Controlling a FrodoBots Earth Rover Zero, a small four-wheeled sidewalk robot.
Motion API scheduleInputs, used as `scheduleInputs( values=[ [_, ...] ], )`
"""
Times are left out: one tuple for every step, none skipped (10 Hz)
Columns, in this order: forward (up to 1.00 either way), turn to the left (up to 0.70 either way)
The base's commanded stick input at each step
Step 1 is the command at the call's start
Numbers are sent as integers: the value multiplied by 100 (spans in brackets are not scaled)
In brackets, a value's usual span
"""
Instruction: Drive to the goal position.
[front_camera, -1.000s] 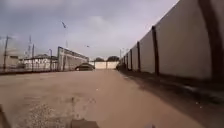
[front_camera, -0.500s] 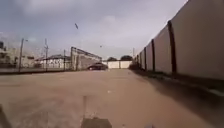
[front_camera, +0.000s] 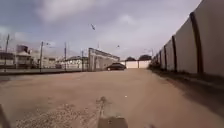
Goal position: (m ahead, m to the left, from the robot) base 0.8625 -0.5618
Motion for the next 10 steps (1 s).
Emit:
scheduleInputs(
  values=[
    [70, 35],
    [70, 35],
    [70, 35],
    [70, 35],
    [70, 35],
    [70, 35],
    [70, 35],
    [70, 35],
    [70, 35],
    [70, 35]
  ],
)
